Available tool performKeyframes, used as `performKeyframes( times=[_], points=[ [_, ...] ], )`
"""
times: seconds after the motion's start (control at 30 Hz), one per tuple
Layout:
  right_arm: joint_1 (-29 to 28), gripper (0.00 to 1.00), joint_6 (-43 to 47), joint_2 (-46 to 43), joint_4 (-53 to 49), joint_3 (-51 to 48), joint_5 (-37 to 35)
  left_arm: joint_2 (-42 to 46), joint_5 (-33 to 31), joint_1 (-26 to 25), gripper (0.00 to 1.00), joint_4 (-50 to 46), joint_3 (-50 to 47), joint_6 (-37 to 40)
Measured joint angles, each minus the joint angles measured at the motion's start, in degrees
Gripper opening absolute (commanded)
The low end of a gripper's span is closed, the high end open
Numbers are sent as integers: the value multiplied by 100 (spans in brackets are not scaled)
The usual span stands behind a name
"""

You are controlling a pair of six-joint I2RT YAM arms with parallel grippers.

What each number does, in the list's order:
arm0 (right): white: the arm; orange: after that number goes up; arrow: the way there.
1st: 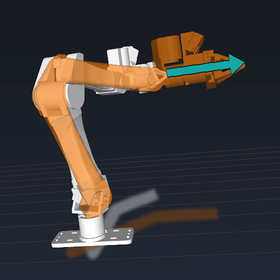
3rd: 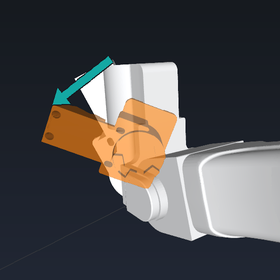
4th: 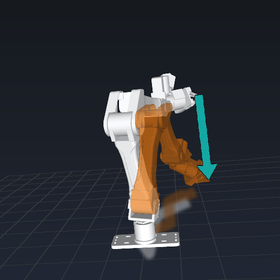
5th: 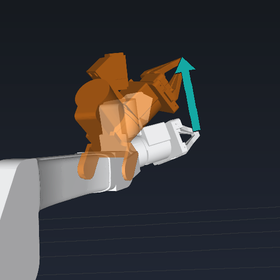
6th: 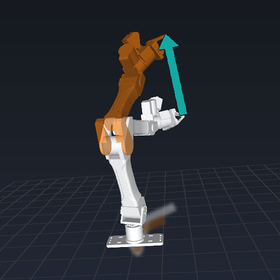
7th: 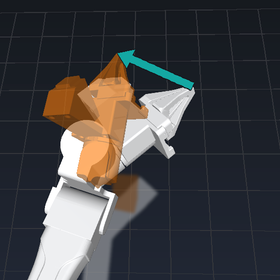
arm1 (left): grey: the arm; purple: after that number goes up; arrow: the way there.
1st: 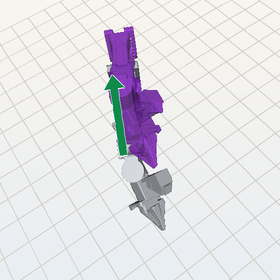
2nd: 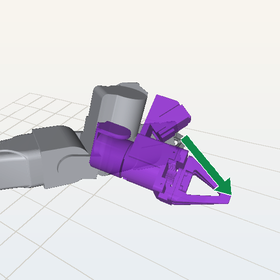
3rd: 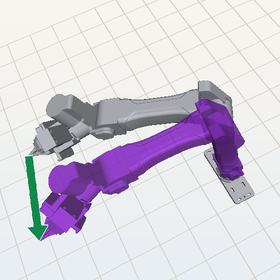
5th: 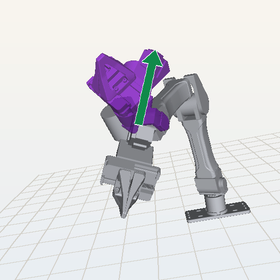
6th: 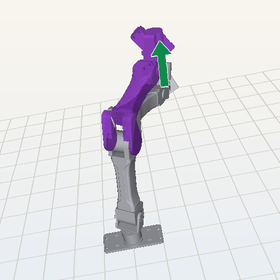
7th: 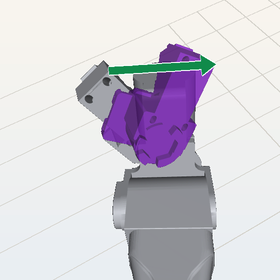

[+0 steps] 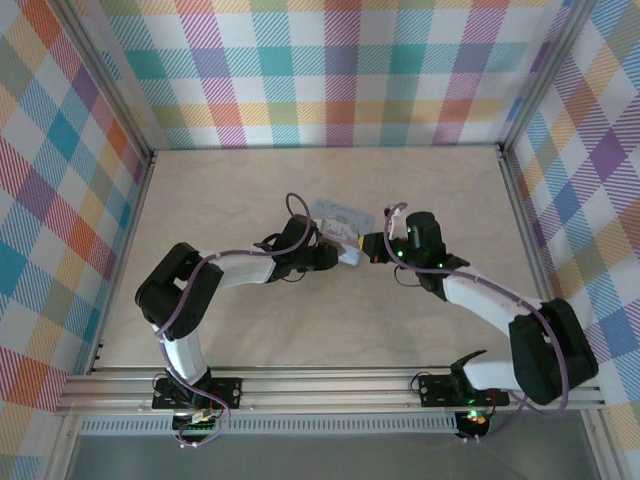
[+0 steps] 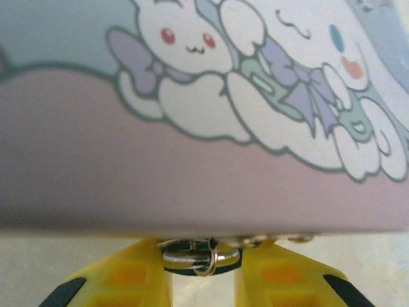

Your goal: Unlock the padlock with the key

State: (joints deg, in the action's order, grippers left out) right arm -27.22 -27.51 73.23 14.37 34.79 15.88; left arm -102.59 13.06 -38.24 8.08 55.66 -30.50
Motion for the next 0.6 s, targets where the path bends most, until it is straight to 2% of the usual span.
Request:
performKeyframes(
  times=[0.13,0.3,0.6],
  points=[
    [-361,0,59,-363,79,-680,-219,101,258,0,11,-293,177,-282],
    [-789,0,109,-393,358,-1158,-476,188,433,0,9,-791,391,-483],
    [-1104,0,240,232,1115,-1252,-855,376,669,2,8,-1320,568,-809]
  ],
)
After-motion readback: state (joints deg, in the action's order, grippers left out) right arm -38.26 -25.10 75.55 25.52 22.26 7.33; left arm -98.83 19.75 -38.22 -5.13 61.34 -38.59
